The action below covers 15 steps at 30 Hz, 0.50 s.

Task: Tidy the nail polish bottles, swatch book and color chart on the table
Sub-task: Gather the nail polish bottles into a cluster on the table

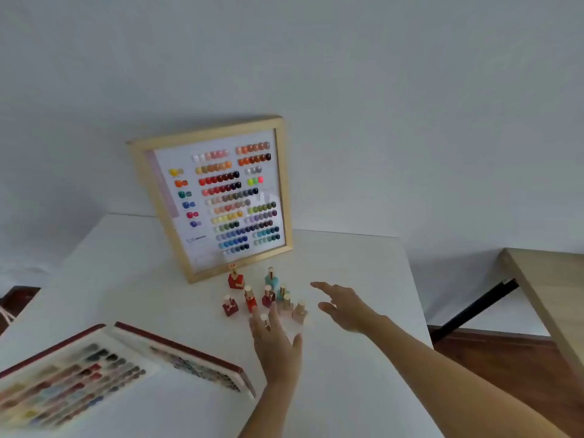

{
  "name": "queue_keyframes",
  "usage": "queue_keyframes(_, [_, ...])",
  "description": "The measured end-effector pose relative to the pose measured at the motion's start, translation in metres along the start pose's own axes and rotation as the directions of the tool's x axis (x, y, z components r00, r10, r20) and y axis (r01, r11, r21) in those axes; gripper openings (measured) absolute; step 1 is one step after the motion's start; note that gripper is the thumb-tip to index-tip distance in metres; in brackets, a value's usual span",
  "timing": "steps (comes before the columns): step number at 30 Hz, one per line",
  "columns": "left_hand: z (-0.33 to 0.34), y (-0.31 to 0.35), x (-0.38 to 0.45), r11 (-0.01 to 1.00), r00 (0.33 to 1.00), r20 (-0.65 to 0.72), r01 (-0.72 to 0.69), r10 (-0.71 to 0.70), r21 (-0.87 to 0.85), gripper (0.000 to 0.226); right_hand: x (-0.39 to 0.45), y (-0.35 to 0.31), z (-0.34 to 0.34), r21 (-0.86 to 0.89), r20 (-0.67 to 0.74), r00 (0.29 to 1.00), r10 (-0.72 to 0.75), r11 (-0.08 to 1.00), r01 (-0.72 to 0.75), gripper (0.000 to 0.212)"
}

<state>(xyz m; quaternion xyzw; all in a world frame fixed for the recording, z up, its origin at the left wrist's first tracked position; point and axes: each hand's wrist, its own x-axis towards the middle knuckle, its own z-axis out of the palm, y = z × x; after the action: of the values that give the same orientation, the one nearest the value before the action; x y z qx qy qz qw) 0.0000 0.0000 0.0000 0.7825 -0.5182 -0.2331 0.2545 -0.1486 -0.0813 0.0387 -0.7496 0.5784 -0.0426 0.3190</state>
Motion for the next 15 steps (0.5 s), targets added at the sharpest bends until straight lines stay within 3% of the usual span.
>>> queue_keyframes(7, [0.008,-0.018,0.011,0.996,0.999,-0.032,-0.018,0.016,-0.082,0.044,0.034,-0.025,0.019,-0.044,0.083,0.994,-0.075,0.996,0.079,0.048])
queue_keyframes(15, [0.01,-0.022,0.016,0.998,0.995,-0.095,-0.022,0.016,-0.066,0.03,0.059,-0.035,0.028,-0.22,0.132,0.966,-0.224,0.943,0.249,0.033])
